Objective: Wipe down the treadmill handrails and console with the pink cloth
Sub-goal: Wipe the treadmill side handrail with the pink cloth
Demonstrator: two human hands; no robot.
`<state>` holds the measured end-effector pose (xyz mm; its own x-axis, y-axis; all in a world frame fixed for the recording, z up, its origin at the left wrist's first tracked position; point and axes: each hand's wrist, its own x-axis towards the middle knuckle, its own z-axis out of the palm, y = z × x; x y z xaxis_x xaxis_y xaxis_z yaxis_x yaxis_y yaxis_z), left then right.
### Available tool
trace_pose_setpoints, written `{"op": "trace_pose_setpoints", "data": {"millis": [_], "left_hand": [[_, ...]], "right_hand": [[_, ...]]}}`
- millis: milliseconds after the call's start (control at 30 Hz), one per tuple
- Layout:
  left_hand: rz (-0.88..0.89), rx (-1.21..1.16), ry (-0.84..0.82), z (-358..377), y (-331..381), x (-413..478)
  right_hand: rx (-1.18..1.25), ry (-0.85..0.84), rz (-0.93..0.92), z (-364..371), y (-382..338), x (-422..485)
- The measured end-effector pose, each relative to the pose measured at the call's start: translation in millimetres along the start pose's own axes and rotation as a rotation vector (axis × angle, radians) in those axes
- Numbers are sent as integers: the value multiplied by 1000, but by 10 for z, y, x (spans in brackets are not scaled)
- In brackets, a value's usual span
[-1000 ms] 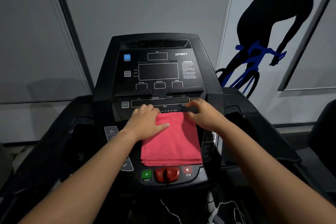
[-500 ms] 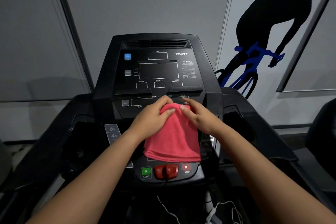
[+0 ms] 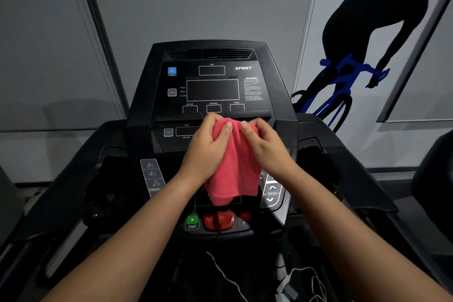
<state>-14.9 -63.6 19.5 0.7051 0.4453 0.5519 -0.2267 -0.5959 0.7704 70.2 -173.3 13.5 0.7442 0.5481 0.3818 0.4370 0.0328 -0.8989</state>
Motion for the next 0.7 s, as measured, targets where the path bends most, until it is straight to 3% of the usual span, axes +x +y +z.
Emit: {"op": "trace_pose_setpoints", "data": {"millis": [200,300,500,700], "left_hand": [[-32,1,149,21,178,-35],[-92,-73,97,36,248,-72],[-131,-116,59,22,389,-233],[6,96,160,-79,339,-361]], "right_hand": [[89,-123,-70,49,46,-253],[42,-206,-49,92,76,-341],[215,-278,-50,52,77,-435],[174,-182,-103,165,94,-529]]}}
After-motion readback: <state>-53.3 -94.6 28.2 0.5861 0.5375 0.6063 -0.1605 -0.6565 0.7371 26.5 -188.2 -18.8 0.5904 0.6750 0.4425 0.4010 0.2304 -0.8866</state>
